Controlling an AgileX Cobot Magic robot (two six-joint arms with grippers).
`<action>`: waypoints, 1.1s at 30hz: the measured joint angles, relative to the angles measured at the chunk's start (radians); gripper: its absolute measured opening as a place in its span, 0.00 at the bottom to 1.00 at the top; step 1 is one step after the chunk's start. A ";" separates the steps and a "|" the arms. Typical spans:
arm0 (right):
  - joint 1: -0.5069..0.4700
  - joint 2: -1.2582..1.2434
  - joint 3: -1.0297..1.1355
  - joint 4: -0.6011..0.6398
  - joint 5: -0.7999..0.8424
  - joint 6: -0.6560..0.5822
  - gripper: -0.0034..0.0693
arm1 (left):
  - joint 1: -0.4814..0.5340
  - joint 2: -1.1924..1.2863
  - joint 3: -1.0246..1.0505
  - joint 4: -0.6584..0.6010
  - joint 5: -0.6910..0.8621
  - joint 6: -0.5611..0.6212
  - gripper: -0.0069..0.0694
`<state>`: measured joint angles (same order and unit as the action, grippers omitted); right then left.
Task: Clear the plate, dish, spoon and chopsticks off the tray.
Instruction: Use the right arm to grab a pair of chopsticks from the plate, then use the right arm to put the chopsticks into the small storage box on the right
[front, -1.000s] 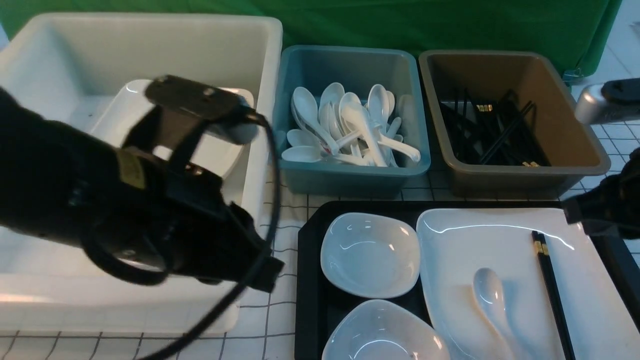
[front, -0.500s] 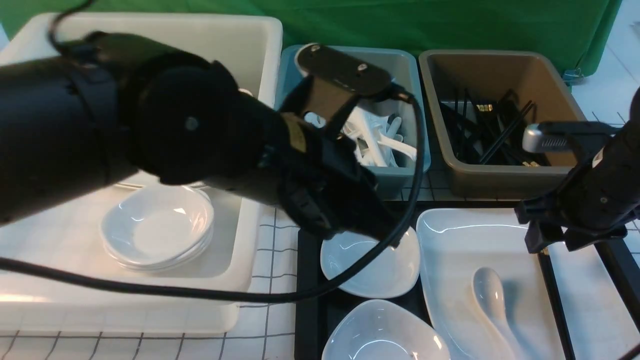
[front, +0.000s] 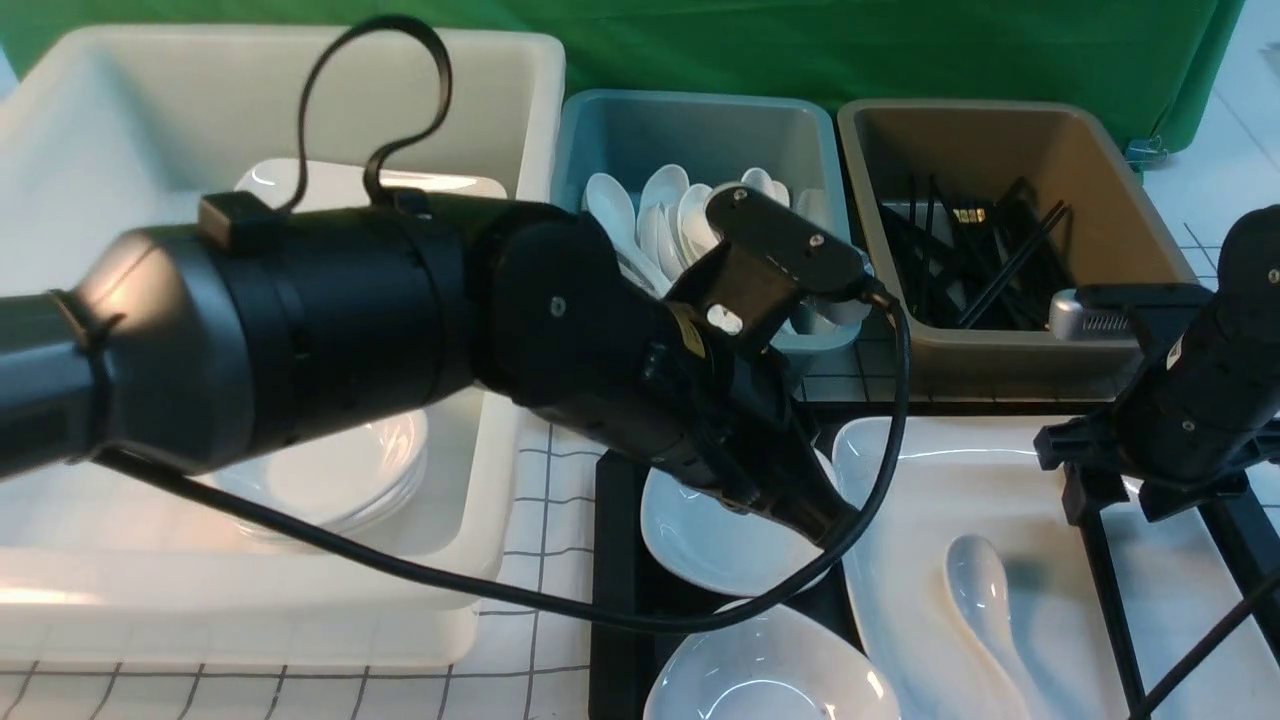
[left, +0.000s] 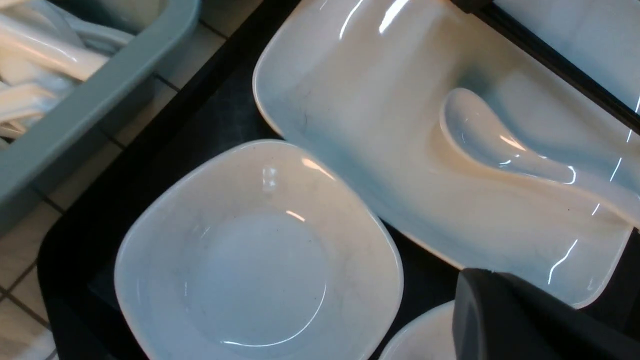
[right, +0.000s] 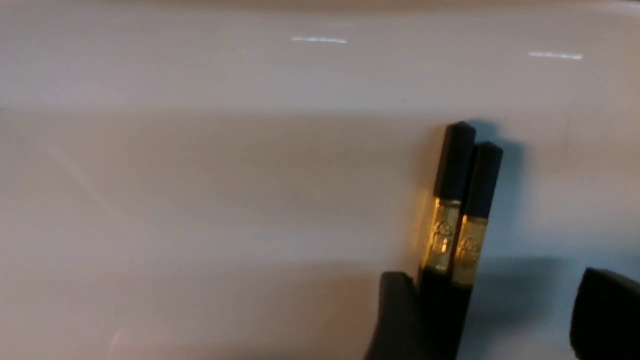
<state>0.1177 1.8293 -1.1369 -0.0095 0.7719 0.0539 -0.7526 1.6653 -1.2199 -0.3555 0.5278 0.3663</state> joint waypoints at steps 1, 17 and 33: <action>0.000 0.004 0.000 0.002 0.000 -0.001 0.67 | 0.000 0.000 0.000 -0.001 -0.001 0.001 0.09; 0.000 0.039 -0.013 0.023 0.048 -0.032 0.24 | 0.000 0.001 0.000 -0.011 -0.007 0.002 0.09; 0.002 -0.224 -0.007 0.248 0.143 -0.206 0.24 | 0.000 0.003 -0.057 -0.045 -0.064 -0.015 0.09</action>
<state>0.1195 1.6051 -1.1435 0.2386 0.9147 -0.1522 -0.7526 1.6682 -1.2767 -0.4004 0.4634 0.3509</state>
